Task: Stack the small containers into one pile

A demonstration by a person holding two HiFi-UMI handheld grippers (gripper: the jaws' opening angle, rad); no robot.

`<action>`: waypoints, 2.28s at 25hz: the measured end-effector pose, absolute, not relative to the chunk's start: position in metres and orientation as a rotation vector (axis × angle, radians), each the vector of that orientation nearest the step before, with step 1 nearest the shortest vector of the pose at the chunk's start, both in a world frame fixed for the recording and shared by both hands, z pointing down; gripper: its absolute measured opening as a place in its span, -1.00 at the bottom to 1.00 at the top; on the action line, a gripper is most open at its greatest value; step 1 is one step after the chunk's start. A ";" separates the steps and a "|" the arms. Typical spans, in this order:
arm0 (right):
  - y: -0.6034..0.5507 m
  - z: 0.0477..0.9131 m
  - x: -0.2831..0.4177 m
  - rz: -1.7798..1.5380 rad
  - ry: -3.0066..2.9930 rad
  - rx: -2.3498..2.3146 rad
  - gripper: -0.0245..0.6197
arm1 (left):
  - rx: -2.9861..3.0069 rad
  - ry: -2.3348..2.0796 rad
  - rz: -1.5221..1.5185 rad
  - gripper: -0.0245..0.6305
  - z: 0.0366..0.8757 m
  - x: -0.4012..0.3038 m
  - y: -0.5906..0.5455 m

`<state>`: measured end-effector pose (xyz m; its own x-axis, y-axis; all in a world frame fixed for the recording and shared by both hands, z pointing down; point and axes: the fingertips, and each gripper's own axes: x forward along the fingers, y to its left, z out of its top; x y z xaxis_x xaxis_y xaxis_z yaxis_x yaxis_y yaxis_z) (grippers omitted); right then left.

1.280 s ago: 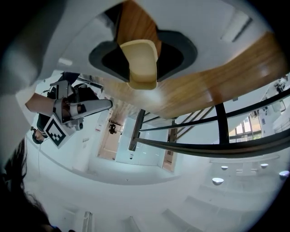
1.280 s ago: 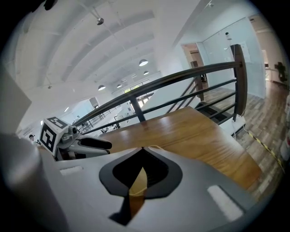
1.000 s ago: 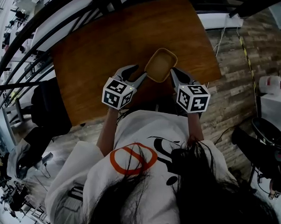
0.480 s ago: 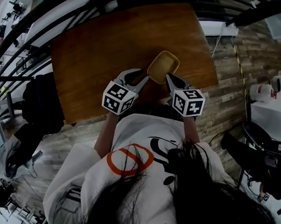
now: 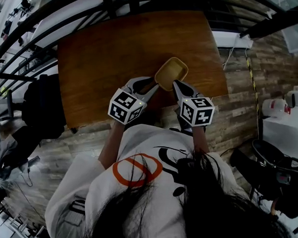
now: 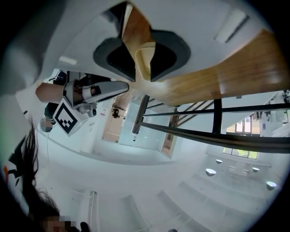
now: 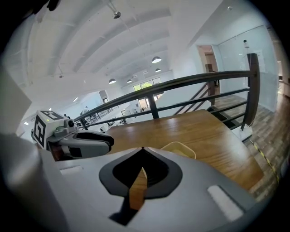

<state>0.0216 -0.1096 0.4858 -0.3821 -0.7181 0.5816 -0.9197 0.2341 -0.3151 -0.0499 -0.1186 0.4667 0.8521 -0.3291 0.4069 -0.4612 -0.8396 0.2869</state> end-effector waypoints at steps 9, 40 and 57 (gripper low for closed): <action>-0.054 0.473 0.057 0.880 -2.246 1.531 -0.86 | 2.654 -0.633 0.462 -0.59 0.454 -0.012 -0.064; 0.166 0.453 0.091 0.824 -2.454 1.393 -0.86 | 2.661 -0.738 0.523 -0.59 0.439 0.044 0.172; 0.178 0.440 0.076 0.762 -2.471 1.395 -0.86 | 2.697 -0.707 0.530 -0.59 0.432 0.039 0.187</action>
